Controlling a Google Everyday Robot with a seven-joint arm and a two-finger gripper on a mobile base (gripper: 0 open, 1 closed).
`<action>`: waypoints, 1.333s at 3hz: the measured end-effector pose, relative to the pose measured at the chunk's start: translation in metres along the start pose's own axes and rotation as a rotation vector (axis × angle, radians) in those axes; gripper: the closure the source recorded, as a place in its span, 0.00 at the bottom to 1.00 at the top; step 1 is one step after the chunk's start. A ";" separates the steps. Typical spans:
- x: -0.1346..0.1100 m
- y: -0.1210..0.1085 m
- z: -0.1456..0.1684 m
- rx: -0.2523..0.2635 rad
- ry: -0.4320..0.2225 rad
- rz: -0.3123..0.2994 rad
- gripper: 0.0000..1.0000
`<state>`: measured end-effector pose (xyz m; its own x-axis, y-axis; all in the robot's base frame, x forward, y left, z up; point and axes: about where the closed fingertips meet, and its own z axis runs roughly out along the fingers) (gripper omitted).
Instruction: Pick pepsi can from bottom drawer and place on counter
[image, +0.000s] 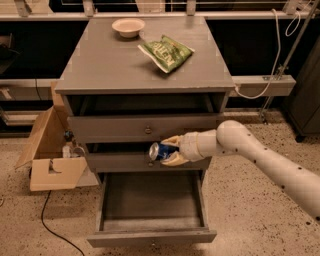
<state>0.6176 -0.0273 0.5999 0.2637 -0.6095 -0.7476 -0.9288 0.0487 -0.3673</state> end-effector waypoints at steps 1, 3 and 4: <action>-0.071 -0.021 -0.020 -0.037 0.083 -0.109 1.00; -0.160 -0.046 -0.013 -0.088 0.211 -0.247 1.00; -0.171 -0.054 -0.023 -0.081 0.215 -0.281 1.00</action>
Offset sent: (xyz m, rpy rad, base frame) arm 0.0121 0.1165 0.2164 -0.4728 -0.1940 0.1466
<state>0.6163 0.0563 0.7603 0.4592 -0.7428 -0.4872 -0.8474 -0.2018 -0.4910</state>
